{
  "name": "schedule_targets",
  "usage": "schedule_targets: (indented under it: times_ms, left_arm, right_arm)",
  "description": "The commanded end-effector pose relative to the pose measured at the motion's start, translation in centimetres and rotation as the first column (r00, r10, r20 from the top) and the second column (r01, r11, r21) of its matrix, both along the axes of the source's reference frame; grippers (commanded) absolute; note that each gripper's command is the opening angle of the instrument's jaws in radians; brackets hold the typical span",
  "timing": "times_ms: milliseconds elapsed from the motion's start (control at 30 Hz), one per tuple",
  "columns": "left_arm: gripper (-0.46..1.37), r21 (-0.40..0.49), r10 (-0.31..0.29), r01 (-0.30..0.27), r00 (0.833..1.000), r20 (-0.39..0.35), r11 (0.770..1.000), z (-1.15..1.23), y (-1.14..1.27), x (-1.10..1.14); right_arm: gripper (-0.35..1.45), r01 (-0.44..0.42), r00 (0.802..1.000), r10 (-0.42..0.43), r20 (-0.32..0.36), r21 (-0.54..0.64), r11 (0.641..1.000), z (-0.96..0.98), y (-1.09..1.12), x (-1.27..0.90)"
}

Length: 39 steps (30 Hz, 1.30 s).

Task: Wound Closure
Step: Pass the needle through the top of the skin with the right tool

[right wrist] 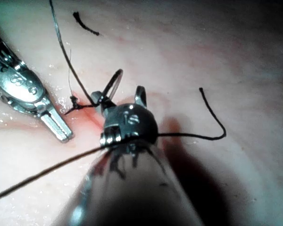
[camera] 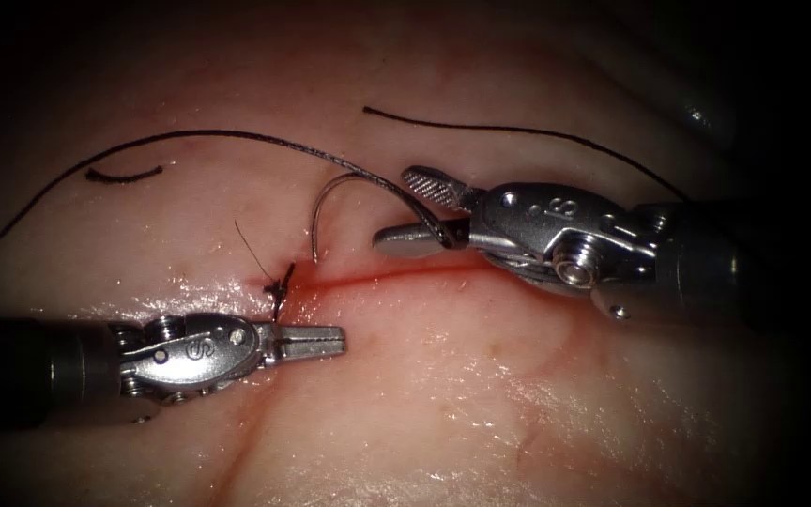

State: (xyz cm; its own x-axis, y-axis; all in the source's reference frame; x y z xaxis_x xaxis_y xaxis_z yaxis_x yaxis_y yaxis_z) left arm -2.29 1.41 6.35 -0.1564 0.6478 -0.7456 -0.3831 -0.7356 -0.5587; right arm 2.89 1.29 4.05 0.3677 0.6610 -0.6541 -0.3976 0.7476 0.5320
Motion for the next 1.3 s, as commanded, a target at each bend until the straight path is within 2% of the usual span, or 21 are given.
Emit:
schedule_targets:
  times_ms: [33,233,333,500,700,800,933,967,1067,1100,1200,1300]
  left_arm:
    - [-0.35,0.0,0.001,-0.001,1.0,0.0,1.0,0.0,0.0,0.0]
    - [-0.35,-0.009,0.006,-0.006,1.0,-0.005,1.0,-0.03,-0.01,-0.03]
    - [-0.35,-0.024,0.011,-0.011,1.0,-0.011,1.0,-0.06,-0.02,-0.05]
    - [-0.35,-0.047,0.02,-0.022,0.999,-0.025,0.999,-0.11,-0.03,-0.07]
    - [-0.35,-0.122,0.021,-0.036,0.992,-0.122,0.992,-0.16,-0.05,-0.1]
    - [-0.35,-0.173,0.018,-0.054,0.98,-0.2,0.984,-0.19,-0.07,-0.11]
    - [-0.35,-0.202,0.013,-0.069,0.963,-0.269,0.977,-0.23,-0.08,-0.13]
    - [-0.35,-0.205,0.013,-0.071,0.961,-0.275,0.976,-0.23,-0.08,-0.13]
    - [-0.35,-0.204,0.009,-0.071,0.958,-0.287,0.976,-0.26,-0.09,-0.14]
    - [-0.35,-0.207,0.01,-0.073,0.957,-0.291,0.976,-0.27,-0.09,-0.13]
    - [-0.35,-0.208,0.011,-0.076,0.956,-0.294,0.975,-0.28,-0.08,-0.12]
    - [-0.35,-0.214,0.014,-0.082,0.954,-0.301,0.973,-0.3,-0.08,-0.1]
  right_arm:
    - [1.03,0.005,1.0,-0.005,-0.003,0.0,1.0,0.0,0.0,0.0]
    - [1.1,0.015,1.0,-0.015,-0.005,-0.01,1.0,-0.01,-0.01,-0.03]
    - [1.22,0.038,0.999,-0.039,-0.005,-0.059,0.998,-0.02,-0.02,-0.04]
    - [1.06,0.059,0.998,-0.06,-0.01,-0.113,0.992,-0.01,-0.03,-0.1]
    - [0.95,0.103,0.994,-0.105,-0.004,-0.17,0.98,0.03,0.02,-0.2]
    - [0.94,0.137,0.985,-0.155,-0.074,-0.206,0.969,0.08,0.07,-0.22]
    - [0.93,0.129,0.961,-0.187,-0.202,-0.272,0.954,0.13,0.14,-0.22]
    - [0.94,0.126,0.96,-0.188,-0.21,-0.275,0.953,0.14,0.15,-0.22]
    - [0.94,0.097,0.935,-0.2,-0.292,-0.334,0.938,0.15,0.23,-0.22]
    - [0.96,0.06,0.921,-0.193,-0.338,-0.368,0.928,0.16,0.27,-0.23]
    - [0.99,0.023,0.898,-0.192,-0.396,-0.393,0.919,0.16,0.32,-0.22]
    - [1.01,0.026,0.877,-0.223,-0.425,-0.422,0.906,0.2,0.32,-0.19]
